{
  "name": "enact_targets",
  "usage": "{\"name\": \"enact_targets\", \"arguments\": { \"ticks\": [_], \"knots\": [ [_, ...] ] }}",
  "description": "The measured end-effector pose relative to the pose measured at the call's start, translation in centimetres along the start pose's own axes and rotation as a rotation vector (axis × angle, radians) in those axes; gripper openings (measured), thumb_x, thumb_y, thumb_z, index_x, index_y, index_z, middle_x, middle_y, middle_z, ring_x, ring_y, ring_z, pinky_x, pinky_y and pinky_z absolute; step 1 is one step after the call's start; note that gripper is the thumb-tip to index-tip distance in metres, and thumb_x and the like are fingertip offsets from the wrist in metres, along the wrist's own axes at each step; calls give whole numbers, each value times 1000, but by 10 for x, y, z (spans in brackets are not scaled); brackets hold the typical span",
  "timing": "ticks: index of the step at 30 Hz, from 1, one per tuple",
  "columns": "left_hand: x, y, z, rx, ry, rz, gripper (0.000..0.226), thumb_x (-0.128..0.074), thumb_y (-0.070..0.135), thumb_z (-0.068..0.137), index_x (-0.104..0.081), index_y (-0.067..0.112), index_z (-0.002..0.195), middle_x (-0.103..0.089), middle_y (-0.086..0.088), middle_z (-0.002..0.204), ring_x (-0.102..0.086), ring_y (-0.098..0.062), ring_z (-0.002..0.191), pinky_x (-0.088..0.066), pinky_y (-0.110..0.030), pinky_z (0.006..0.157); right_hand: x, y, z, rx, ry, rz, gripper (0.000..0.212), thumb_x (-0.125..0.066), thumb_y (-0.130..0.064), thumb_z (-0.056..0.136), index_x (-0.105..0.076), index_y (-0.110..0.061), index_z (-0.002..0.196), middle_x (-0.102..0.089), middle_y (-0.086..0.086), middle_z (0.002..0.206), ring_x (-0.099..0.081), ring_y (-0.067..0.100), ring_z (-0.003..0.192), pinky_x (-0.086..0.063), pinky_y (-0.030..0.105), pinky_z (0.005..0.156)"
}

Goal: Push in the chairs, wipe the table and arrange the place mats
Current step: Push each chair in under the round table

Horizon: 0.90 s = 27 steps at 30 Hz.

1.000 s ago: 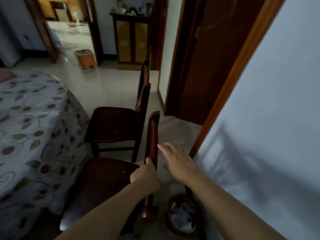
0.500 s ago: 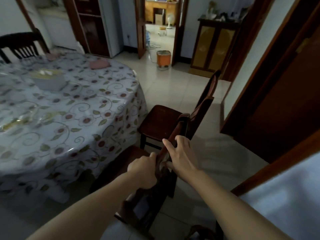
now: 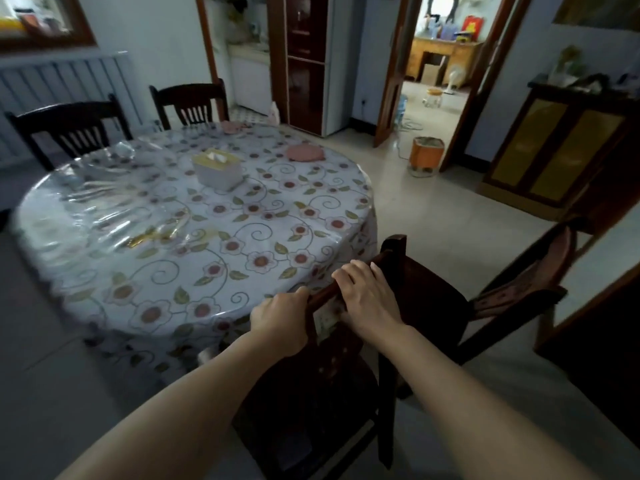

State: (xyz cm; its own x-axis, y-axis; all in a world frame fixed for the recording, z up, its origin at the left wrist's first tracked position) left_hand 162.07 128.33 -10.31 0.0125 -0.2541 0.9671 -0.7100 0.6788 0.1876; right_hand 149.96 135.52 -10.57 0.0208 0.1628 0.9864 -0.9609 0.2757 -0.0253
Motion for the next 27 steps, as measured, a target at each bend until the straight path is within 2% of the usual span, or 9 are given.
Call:
{"name": "enact_targets", "arguments": {
  "ticks": [4,5,7,9,14,17,21,24,27],
  "knots": [
    [13,-30,25,127,81,5,35,-70,28,67,-48,26,95,-52,3,80,-61,-24,83,-36,-29,56,-4,8,59,182,-81,33,47,-62,-13,81,-45,-17,124,-51,1,126,-42,22,123,-19,39,114],
    [16,-39,29,178,96,9,37,-73,33,65,-49,26,93,-48,5,76,-59,-22,79,-36,-29,55,-4,9,76,232,-108,32,45,-65,-14,78,-48,-18,119,-55,0,120,-48,23,116,-29,37,107],
    [20,-53,34,272,125,8,41,-76,39,63,-52,26,93,-48,6,77,-55,-19,74,-37,-31,57,-2,8,107,314,-163,14,40,-75,-21,70,-52,-19,102,-62,-1,102,-58,23,96,-43,34,79],
    [24,-63,42,336,151,9,42,-77,39,63,-53,25,95,-51,5,80,-55,-19,76,-37,-32,59,-4,5,132,396,-227,9,47,-83,-33,59,-46,-23,87,-62,-2,91,-59,22,85,-38,30,63],
    [39,-81,62,427,145,-29,40,-80,37,58,-51,28,84,-50,5,80,-59,-21,85,-34,-32,62,-9,-1,171,534,-255,66,56,-83,-41,57,-36,-36,87,-61,-3,97,-59,22,91,-31,30,64],
    [44,-88,68,446,193,-19,43,-82,37,55,-45,32,77,-53,7,79,-61,-20,84,-33,-31,61,-10,-7,187,599,-237,64,60,-83,-43,57,-29,-32,80,-61,-3,92,-59,23,86,-32,31,62],
    [47,-98,73,442,242,4,43,-81,39,55,-50,29,83,-61,9,90,-60,-18,82,-30,-30,59,-12,-16,203,645,-213,50,57,-83,-44,57,-35,-26,81,-60,-5,88,-60,23,82,-34,31,60],
    [44,-109,78,441,275,32,44,-80,39,56,-43,28,78,-58,11,88,-50,-15,71,-29,-28,57,-19,-23,211,649,-203,39,52,-82,-45,59,-45,-24,88,-62,-3,90,-60,23,82,-36,31,62],
    [30,-118,83,432,295,55,43,-79,38,60,-44,28,83,-58,11,91,-54,-15,79,-32,-28,58,-34,-31,212,645,-205,37,51,-80,-42,63,-51,-23,100,-62,-4,96,-62,23,87,-41,32,65]
  ]
}}
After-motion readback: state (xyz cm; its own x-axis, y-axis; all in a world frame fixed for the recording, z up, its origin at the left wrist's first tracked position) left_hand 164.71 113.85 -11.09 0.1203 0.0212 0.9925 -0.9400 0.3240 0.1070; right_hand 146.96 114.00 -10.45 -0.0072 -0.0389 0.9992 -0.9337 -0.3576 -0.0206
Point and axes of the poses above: each hand's wrist, its own z-axis towards the middle knuckle, its own x-axis out of the back of the hand, y = z × x, the point moved 4 cm from there along z, towards the middle knuckle
